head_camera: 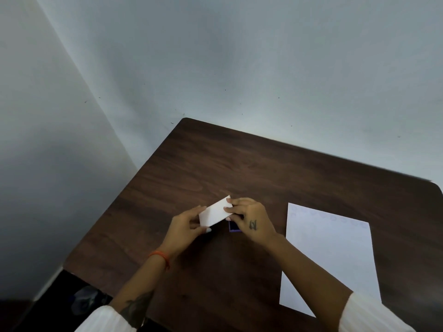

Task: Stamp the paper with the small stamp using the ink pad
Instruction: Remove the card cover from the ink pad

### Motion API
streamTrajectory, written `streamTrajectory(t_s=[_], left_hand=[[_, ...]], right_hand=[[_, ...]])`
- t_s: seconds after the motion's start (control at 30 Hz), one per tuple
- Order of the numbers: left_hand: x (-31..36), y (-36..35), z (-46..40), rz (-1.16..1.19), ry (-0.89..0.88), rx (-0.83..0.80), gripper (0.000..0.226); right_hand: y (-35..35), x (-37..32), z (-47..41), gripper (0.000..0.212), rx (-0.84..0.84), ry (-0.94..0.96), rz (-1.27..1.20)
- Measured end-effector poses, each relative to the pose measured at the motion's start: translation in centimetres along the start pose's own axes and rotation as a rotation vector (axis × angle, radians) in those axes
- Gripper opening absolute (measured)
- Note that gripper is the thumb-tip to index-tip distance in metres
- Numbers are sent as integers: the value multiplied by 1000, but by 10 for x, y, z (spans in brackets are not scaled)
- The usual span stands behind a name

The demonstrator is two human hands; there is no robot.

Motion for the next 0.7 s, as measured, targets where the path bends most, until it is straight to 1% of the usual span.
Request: streamTrajectory(t_s=[0.13, 0.23, 0.33, 0.47, 0.7], left_hand=[[-21, 9, 1, -89, 56, 12, 64], [-33, 12, 1, -187, 52, 65, 63], [-39, 10, 1, -314, 32, 113, 63], [-44, 7, -2, -363, 23, 138, 64], [-48, 6, -4, -370, 9, 154, 66]], right_hand=[[-31, -4, -7, 28, -127, 4, -37], [-51, -3, -3, 31, -219, -9, -18], [-64, -1, 3, 32, -261, 1, 36], [-75, -2, 9, 34, -337, 49, 149], [-78, -1, 12, 35, -341, 48, 132]])
Point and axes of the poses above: each hand's wrist, its own z-axis away from the middle knuckle, its own y-axis out of the back of the hand, x = y × z, the point moved 7 cm from there along -z, towards the middle knuckle, and after that the axes turned 15 degrees about y, right-handed, at the moved point
